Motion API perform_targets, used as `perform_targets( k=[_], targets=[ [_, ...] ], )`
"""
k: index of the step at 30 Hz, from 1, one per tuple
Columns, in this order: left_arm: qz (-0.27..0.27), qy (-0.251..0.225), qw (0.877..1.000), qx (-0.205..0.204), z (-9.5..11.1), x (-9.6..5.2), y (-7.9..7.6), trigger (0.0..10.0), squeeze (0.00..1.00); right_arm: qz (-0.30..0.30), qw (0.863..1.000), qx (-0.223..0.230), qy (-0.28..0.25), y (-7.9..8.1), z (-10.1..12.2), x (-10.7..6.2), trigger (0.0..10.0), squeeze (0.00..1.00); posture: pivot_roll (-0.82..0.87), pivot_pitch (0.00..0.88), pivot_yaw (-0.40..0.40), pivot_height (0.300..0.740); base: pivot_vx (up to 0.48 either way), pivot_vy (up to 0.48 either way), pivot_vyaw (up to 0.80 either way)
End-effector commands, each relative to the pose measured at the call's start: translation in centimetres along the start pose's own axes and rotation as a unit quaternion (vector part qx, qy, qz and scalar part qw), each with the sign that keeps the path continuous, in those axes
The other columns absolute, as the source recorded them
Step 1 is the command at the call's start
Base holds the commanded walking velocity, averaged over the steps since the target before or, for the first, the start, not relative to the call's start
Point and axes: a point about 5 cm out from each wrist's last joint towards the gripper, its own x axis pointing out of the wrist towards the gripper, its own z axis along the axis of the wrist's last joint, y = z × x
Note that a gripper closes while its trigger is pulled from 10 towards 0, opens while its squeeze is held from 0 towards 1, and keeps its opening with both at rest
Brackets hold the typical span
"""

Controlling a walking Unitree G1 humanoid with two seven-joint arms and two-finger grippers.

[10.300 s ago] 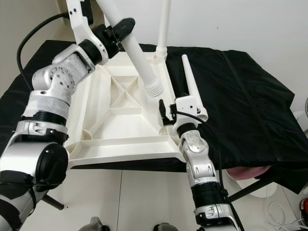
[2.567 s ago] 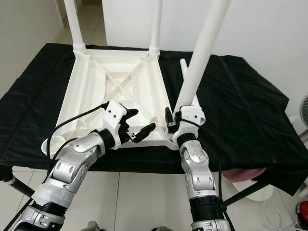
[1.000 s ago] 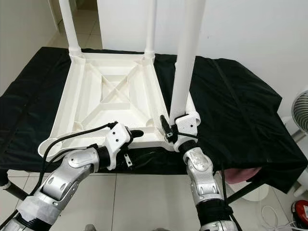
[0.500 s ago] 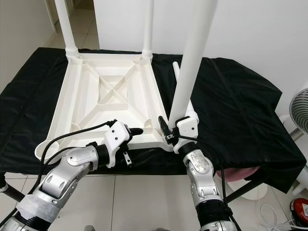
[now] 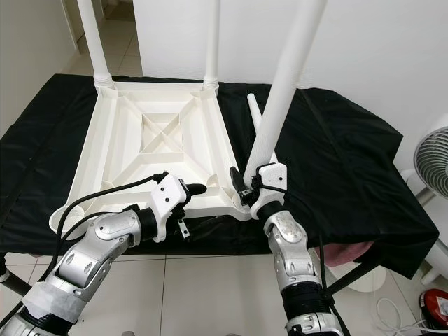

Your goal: Building children table

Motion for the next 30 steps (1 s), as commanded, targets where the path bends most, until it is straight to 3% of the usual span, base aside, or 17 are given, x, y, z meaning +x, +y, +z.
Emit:
perform_targets(
  k=[1,8,19,24,30],
  targets=[
    [-0.005,-0.011,1.0,0.012,0.7,0.0,0.2,10.0,0.0,0.008,0.997,0.021,0.074,0.5,-2.8,-0.7,10.0,0.0,-0.04,0.0,-0.048,0.74,0.0,0.0,0.0],
    [-0.003,-0.012,1.0,0.013,0.8,0.0,0.2,10.0,0.0,0.01,0.996,0.023,0.082,0.5,-2.9,-0.7,10.0,0.0,-0.04,0.0,-0.051,0.74,0.0,0.0,0.0],
    [-0.003,-0.016,1.0,0.016,1.0,0.1,0.3,10.0,0.0,-0.057,0.987,0.092,0.117,-0.8,-3.6,-0.1,10.0,0.0,-0.04,0.0,-0.047,0.74,0.0,0.0,0.0],
    [-0.004,-0.016,1.0,0.017,1.1,0.1,0.3,10.0,0.0,-0.055,0.987,0.092,0.121,-0.5,-3.8,-0.3,10.0,0.0,-0.04,0.0,-0.048,0.74,0.0,0.0,0.0],
    [-0.002,-0.016,1.0,0.018,1.1,0.0,0.3,10.0,0.0,-0.026,0.995,0.044,0.087,0.3,-3.4,-0.7,10.0,0.0,-0.04,0.0,-0.049,0.74,0.0,0.0,0.0]
  ],
)
